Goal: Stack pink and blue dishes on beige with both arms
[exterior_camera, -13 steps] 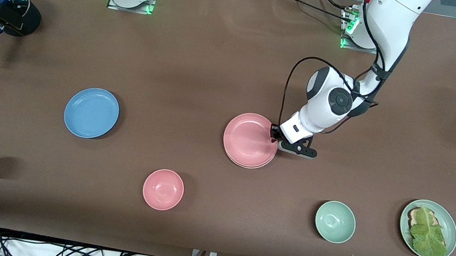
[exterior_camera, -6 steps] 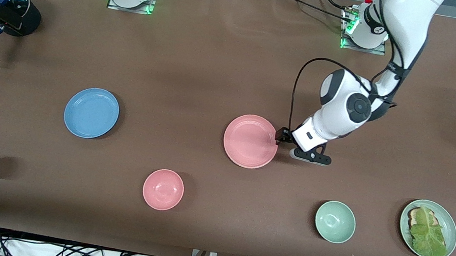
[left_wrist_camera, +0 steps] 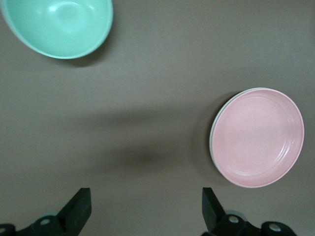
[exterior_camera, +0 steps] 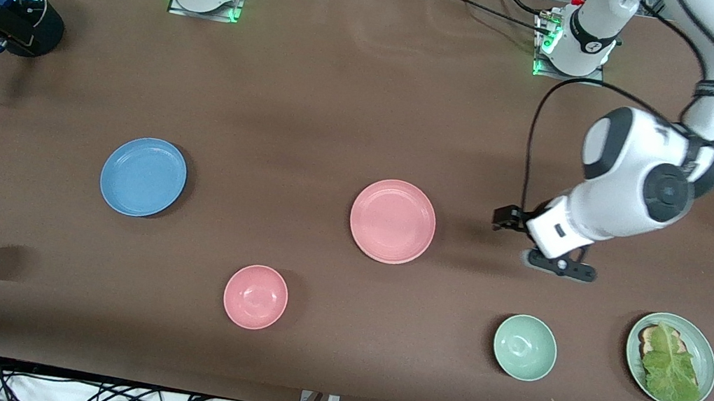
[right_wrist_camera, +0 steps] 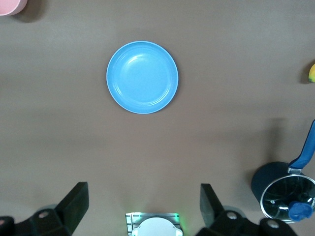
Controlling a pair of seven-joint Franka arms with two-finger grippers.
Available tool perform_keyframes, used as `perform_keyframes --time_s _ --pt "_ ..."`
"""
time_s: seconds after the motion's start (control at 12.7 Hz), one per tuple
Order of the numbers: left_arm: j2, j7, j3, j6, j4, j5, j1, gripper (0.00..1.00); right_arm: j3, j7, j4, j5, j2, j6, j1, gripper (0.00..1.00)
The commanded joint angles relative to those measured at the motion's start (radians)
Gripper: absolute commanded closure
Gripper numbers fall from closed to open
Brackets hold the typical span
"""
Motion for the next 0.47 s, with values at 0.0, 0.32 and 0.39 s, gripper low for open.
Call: perform_keyframes --time_s 0.0,0.32,0.39 --pt "-0.012 0.03 0.01 -0.146 0.103 0.08 0.04 0.01 0.003 -0.009 0.018 -0.002 0.005 -0.019 -0.005 0.0" --pt "-0.061 0.174 0.052 -0.231 0.142 0.092 0.122 0.0 0.004 -0.007 0.018 -0.018 0.006 -0.016 -0.004 0.0" --pt "-0.072 0.179 0.071 -0.242 0.144 0.094 0.132 0.0 0.004 -0.001 0.018 -0.019 0.014 -0.015 -0.001 0.0"
